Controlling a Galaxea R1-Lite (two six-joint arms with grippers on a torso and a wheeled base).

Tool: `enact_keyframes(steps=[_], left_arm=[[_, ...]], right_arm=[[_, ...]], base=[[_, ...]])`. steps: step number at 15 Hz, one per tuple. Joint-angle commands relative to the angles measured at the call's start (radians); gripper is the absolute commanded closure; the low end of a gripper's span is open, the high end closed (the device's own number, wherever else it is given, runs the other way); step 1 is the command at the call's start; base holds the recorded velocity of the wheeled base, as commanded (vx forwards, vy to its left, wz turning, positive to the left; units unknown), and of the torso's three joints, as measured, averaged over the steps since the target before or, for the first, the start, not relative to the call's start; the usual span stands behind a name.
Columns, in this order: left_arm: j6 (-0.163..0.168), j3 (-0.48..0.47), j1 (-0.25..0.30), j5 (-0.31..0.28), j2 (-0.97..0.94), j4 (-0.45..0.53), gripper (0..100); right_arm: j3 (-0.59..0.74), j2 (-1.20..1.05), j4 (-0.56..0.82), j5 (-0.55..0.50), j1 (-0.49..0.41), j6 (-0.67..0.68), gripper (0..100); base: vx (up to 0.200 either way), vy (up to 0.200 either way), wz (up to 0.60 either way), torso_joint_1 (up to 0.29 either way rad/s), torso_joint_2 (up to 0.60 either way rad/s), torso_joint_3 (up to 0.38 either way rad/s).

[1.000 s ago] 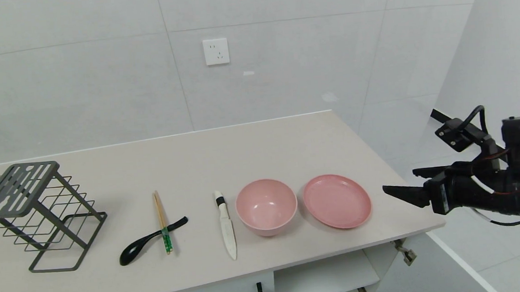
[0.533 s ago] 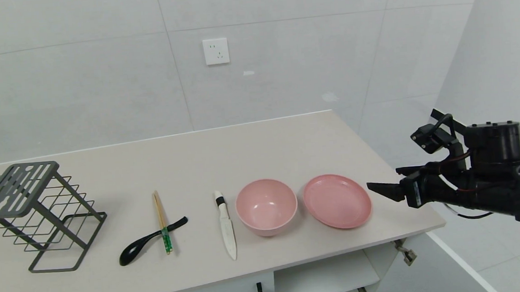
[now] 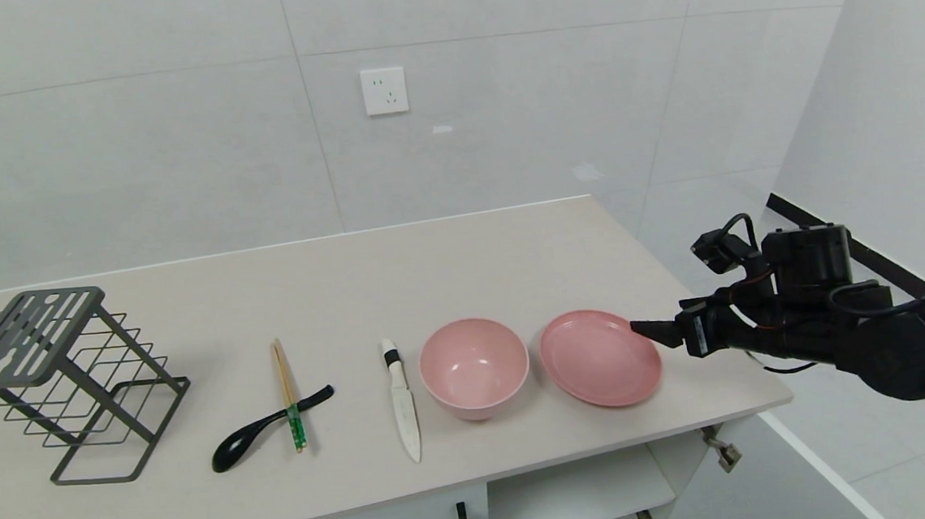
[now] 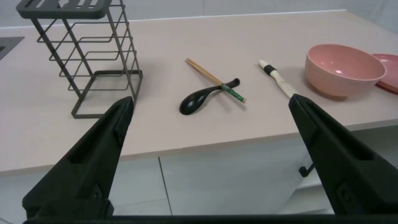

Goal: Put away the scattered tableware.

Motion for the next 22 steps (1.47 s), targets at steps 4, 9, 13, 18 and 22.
enact_keyframes(steps=[4, 9, 13, 18, 22], left_arm=[[0.0, 0.0, 0.0, 0.001, 0.001, -0.001, 0], [0.0, 0.0, 0.0, 0.001, 0.001, -0.001, 0], [-0.001, 0.0, 0.0, 0.001, 0.001, -0.001, 0], [-0.001, 0.0, 0.0, 0.001, 0.001, -0.001, 0], [-0.001, 0.0, 0.0, 0.001, 0.001, -0.001, 0]], right_arm=[[-0.052, 0.116, -0.009, -0.002, -0.012, -0.002, 0], [-0.11, 0.205, -0.013, -0.039, -0.008, 0.003, 0], [-0.133, 0.26, -0.035, -0.044, 0.012, 0.008, 0], [-0.144, 0.32, -0.081, -0.047, 0.048, 0.008, 0], [-0.134, 0.318, -0.081, -0.045, 0.072, 0.009, 0]], base=[[0.0, 0.0, 0.0, 0.0, 0.0, 0.0], [0.0, 0.0, 0.0, 0.0, 0.0, 0.0], [0.0, 0.0, 0.0, 0.0, 0.0, 0.0], [0.0, 0.0, 0.0, 0.0, 0.0, 0.0], [0.0, 0.0, 0.0, 0.0, 0.0, 0.0]])
